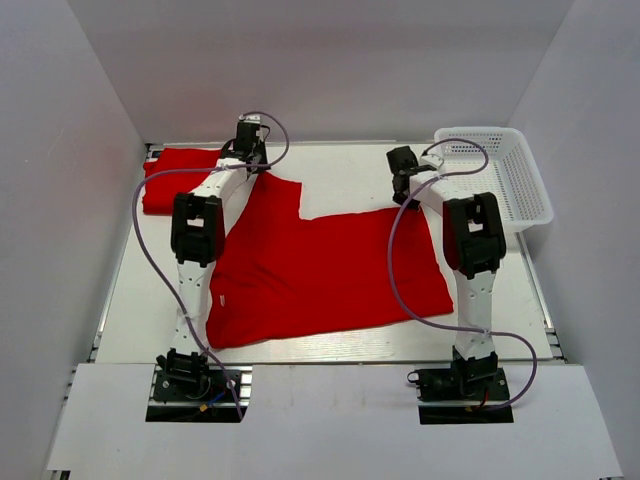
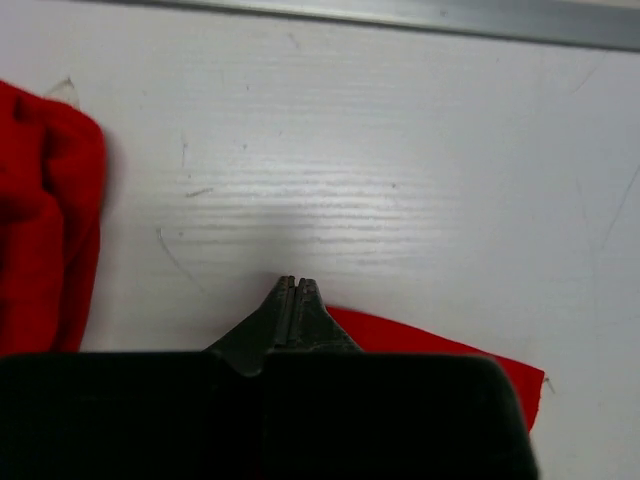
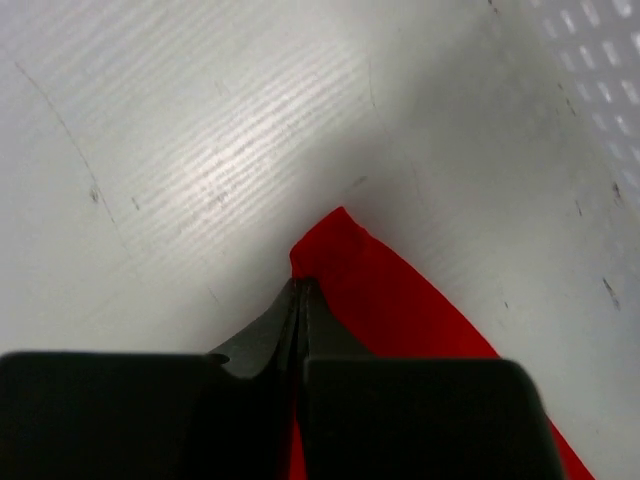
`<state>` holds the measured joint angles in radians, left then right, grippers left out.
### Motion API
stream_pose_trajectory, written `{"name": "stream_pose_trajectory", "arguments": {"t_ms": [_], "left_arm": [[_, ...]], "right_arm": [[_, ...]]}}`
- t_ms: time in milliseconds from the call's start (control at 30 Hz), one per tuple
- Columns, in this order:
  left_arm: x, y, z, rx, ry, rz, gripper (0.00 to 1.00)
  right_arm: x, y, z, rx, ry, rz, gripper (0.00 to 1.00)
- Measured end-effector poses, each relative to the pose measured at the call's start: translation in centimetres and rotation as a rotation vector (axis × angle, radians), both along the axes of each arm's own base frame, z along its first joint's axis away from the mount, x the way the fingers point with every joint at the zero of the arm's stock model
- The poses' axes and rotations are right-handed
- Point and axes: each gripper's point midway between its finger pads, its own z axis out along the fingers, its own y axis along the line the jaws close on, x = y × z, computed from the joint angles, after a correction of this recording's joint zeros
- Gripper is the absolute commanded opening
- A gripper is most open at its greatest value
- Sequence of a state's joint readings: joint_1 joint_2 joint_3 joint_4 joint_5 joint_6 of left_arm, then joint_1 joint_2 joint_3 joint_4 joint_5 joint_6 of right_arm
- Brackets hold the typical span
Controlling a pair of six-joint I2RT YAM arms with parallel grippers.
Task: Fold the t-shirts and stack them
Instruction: Grap the side of the flattened tshirt furthest away from the robot with both arms, then fold the other side of the tshirt into a rectangle
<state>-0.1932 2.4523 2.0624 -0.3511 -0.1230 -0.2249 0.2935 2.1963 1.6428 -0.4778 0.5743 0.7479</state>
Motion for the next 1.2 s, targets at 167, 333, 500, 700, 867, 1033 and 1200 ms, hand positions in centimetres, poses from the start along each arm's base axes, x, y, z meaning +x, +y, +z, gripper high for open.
{"name": "stream_pose_trajectory", "arguments": {"t_ms": [167,333,500,700,867,1033,1200], "left_arm": [[1.7,-0.2,1.2,0.006,-0.043,-0.011,0.0],[1.8,-0.4,1.4,0.016,-0.054,-0.038,0.0],[-1.3,-0.1,-0.6,0.025,0.012,-0.065,0.0],[-7.7,0.8,-0.6,0.047,0.098,-0.076,0.0],[-12.6,0.6,3.7,0.006,0.052,-0.09,0.0],[-16.5,0.0,7.2,-0.051,-0.001,-0.116,0.0],[-20.0,-0.8,8.4,-0.086,0.027,-0.13,0.0]], "right_arm": [[2.2,-0.3,0.5,0.009,-0.025,0.004,0.0],[3.5,-0.1,1.6,0.015,-0.05,0.043,0.0],[2.6,0.1,0.6,0.023,-0.018,0.072,0.0],[-0.3,-0.1,0.9,0.02,0.016,0.12,0.0],[-1.9,-0.3,3.0,0.019,-0.011,0.173,0.0],[-3.2,-0.1,4.0,0.015,-0.026,0.236,0.0],[-4.7,-0.1,4.1,0.014,-0.018,0.274,0.0]]}}
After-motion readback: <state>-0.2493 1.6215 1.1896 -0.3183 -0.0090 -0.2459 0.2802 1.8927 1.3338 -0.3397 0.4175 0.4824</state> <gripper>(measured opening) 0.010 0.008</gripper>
